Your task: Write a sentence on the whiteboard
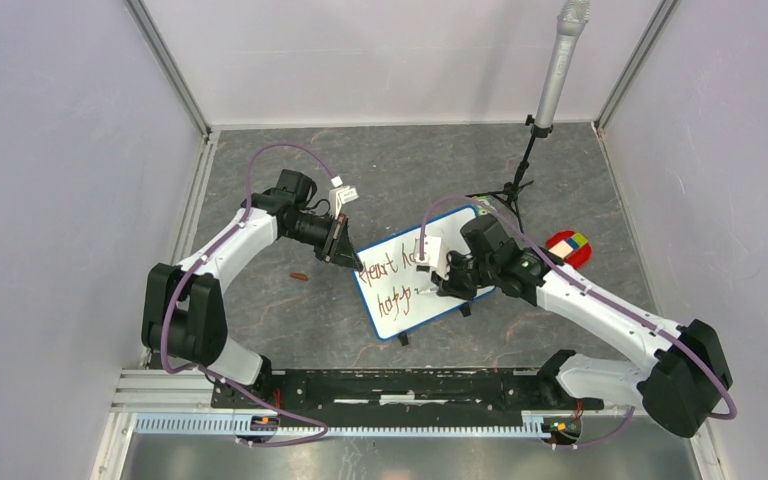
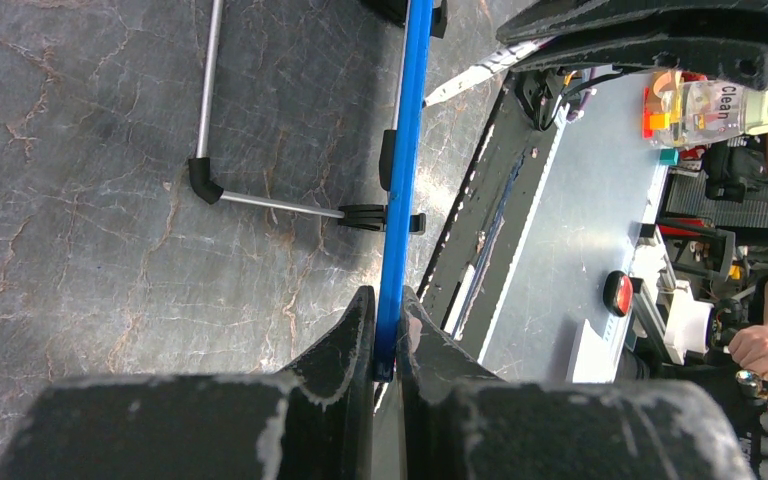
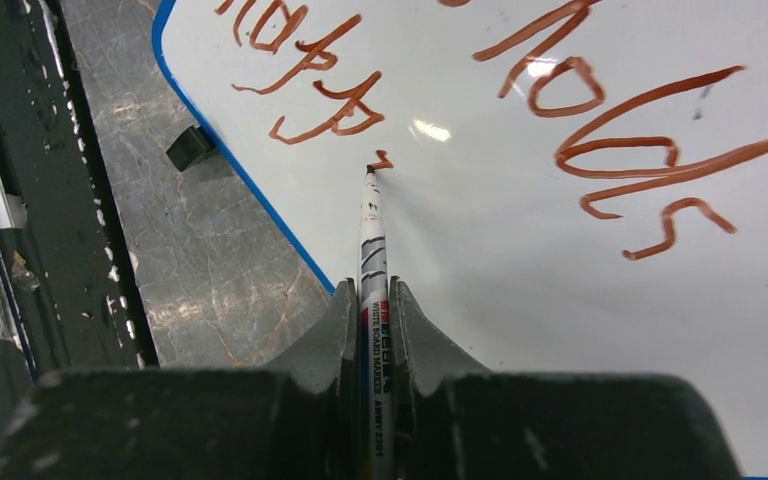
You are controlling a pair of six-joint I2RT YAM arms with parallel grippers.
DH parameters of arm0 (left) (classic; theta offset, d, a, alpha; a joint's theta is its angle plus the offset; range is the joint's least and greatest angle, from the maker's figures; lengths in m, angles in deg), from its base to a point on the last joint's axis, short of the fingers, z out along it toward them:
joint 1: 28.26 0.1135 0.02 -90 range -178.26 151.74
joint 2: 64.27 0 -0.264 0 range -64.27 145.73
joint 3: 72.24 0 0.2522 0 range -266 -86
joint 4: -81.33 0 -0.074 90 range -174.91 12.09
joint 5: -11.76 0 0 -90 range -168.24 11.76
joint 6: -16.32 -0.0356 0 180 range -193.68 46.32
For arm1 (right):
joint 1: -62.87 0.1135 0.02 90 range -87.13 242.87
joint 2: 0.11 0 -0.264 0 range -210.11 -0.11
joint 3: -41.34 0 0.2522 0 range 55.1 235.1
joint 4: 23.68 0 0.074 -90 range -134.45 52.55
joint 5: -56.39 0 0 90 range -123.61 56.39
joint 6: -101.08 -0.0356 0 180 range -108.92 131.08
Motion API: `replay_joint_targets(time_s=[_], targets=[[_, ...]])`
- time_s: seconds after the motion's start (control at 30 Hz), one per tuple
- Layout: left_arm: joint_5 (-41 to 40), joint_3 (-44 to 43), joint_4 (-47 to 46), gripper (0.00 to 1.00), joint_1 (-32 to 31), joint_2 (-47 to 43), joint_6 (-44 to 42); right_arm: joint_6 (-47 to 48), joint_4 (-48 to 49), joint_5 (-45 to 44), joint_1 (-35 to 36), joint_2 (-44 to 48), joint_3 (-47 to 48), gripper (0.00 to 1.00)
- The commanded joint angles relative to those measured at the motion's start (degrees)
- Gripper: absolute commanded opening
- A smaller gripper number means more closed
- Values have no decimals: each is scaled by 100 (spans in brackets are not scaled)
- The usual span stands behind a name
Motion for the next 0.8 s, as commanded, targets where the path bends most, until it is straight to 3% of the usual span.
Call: replay_joint_targets(time_s=[0.0, 0.3, 0.53, 0.77], targets=[[-94, -172, 48, 2, 4, -25, -225, 103, -70, -156, 90, 19, -167, 0], [-77, -189, 48, 2, 4, -3, -216, 232, -247, -496, 111, 127, 150, 0], [-63, -182, 44, 2, 1, -31, -219, 178, -300, -321, 110, 58, 723, 0], [-65, -163, 48, 2, 4, -85, -214, 148, -130, -278, 110, -122, 721, 0]])
